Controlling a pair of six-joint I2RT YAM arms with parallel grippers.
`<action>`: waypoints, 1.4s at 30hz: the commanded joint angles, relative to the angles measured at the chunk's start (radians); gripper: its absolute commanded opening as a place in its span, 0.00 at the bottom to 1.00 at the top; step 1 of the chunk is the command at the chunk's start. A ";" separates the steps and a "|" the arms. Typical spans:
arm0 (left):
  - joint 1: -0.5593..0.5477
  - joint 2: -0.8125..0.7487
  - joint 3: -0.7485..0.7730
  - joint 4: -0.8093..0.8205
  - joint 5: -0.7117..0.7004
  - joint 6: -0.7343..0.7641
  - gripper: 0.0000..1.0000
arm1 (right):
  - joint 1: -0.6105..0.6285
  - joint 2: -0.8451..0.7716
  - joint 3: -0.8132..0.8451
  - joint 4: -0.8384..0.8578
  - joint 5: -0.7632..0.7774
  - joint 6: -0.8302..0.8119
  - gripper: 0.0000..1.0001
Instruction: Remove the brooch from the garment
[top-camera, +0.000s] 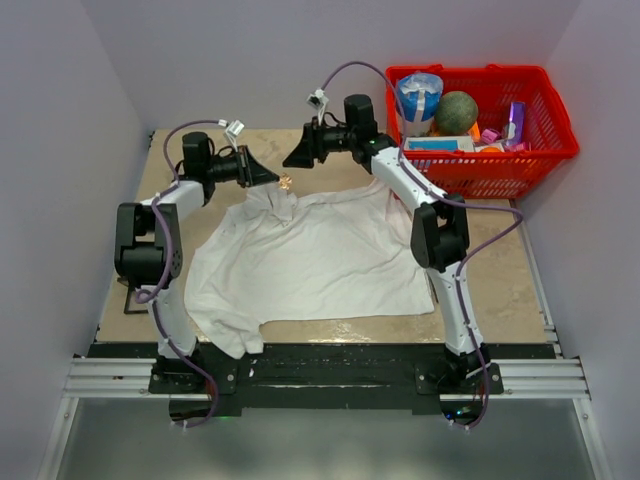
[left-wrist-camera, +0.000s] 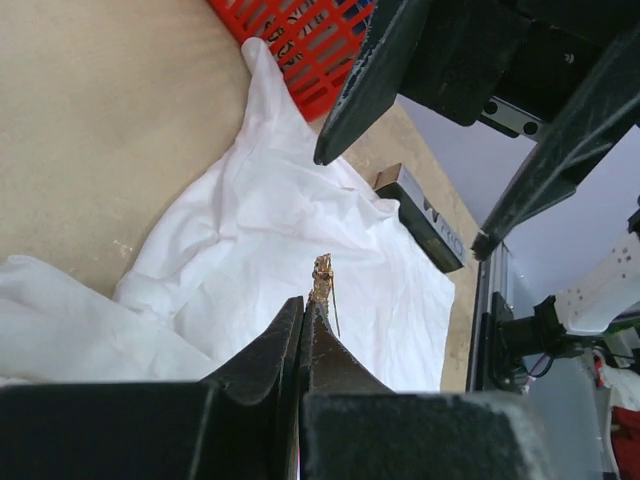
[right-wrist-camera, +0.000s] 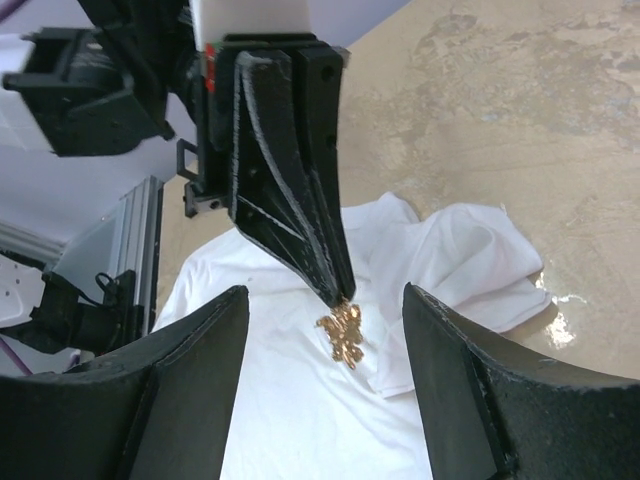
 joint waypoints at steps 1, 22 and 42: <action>0.005 -0.091 0.075 -0.264 -0.039 0.212 0.00 | -0.003 -0.094 -0.021 -0.020 -0.038 -0.040 0.67; -0.005 -0.120 0.084 -0.283 -0.053 0.281 0.00 | -0.045 0.004 0.019 0.234 -0.157 0.180 0.98; -0.005 -0.138 0.107 -0.275 0.021 0.232 0.00 | -0.011 0.021 -0.030 0.224 -0.191 0.156 0.66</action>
